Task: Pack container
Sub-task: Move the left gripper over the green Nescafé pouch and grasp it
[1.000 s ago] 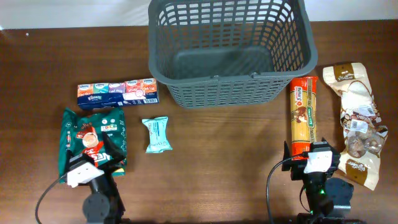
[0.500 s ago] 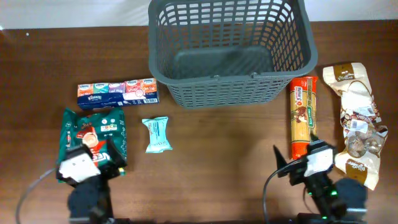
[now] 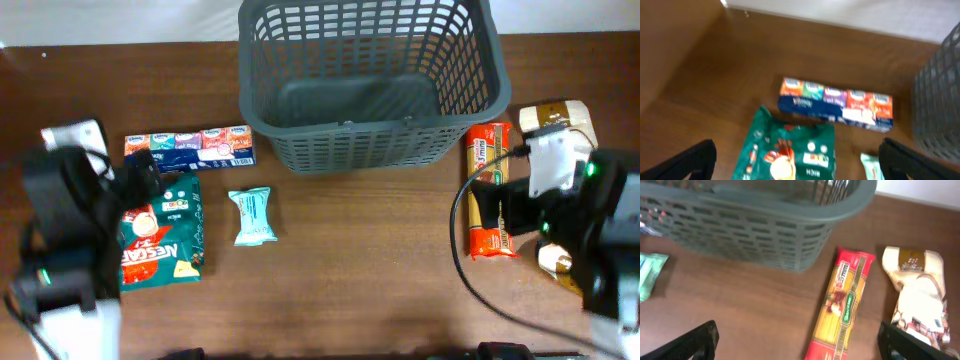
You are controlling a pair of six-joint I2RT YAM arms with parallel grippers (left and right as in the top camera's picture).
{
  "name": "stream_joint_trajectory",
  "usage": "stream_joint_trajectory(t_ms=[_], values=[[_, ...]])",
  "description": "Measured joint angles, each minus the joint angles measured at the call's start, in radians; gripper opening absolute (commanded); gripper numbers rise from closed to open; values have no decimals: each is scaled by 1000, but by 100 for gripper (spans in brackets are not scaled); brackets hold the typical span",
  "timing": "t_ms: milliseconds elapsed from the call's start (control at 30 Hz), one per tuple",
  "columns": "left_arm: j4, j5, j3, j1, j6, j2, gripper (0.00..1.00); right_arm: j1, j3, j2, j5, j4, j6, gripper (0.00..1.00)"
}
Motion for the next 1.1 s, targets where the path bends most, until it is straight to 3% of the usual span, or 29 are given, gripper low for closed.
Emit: stream_joint_trajectory(t_ms=[167, 467, 633, 867, 1100], values=[[-64, 76, 88, 53, 9, 138, 99, -8, 101, 97, 6, -49, 35, 99], [-267, 68, 91, 54, 13, 172, 99, -164, 114, 224, 16, -91, 113, 99], [-393, -65, 92, 54, 13, 172, 99, -226, 114, 271, 18, -105, 117, 99], [-328, -251, 94, 142, -13, 186, 100, -235, 114, 325, 18, -107, 121, 99], [-302, -70, 99, 312, 162, 335, 99, -235, 114, 370, 18, -107, 128, 99]])
